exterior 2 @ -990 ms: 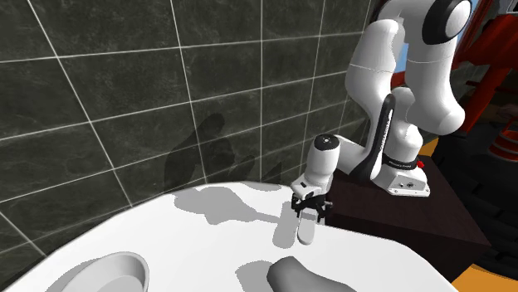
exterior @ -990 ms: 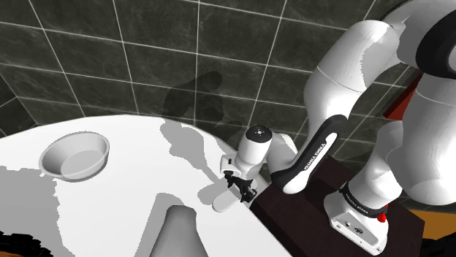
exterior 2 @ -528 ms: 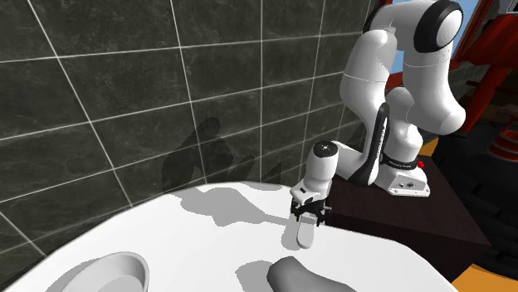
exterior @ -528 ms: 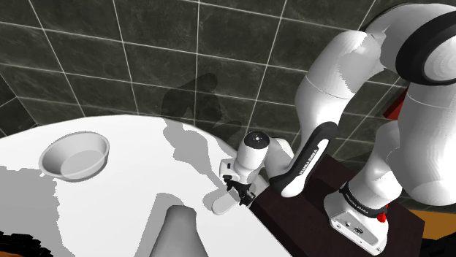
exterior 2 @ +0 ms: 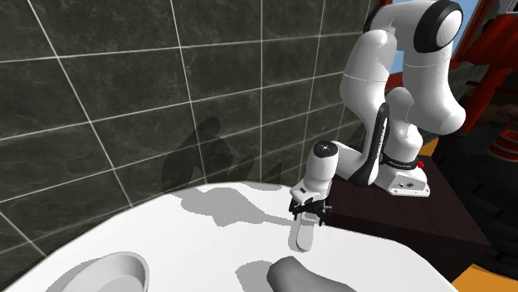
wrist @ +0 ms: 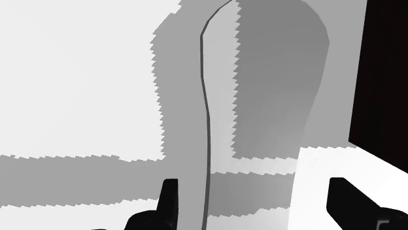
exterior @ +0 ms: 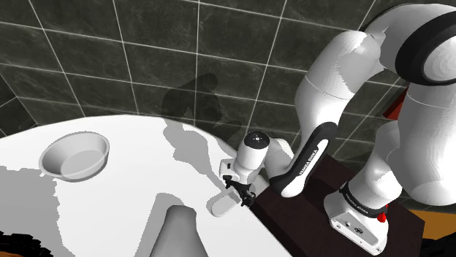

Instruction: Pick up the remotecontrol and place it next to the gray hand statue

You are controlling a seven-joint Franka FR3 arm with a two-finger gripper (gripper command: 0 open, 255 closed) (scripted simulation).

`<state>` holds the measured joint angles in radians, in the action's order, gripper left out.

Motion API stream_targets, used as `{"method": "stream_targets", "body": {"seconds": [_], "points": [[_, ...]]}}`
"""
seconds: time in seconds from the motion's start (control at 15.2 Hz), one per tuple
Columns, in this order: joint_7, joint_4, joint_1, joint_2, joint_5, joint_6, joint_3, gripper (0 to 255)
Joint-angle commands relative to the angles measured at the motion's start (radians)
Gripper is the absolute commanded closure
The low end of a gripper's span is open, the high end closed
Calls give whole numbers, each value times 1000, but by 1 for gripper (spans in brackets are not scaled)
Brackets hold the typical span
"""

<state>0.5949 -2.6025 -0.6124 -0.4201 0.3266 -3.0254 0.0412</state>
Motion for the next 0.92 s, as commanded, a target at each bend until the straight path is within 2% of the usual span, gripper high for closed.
{"method": "stream_targets", "body": {"seconds": [0.0, 0.07, 0.33, 0.86], "points": [[0, 0, 0, 0, 0, 0, 0, 0], [0, 0, 0, 0, 0, 0, 0, 0], [66, -49, 94, 170, -79, 125, 113, 0], [67, -49, 91, 170, -81, 125, 111, 0]]}}
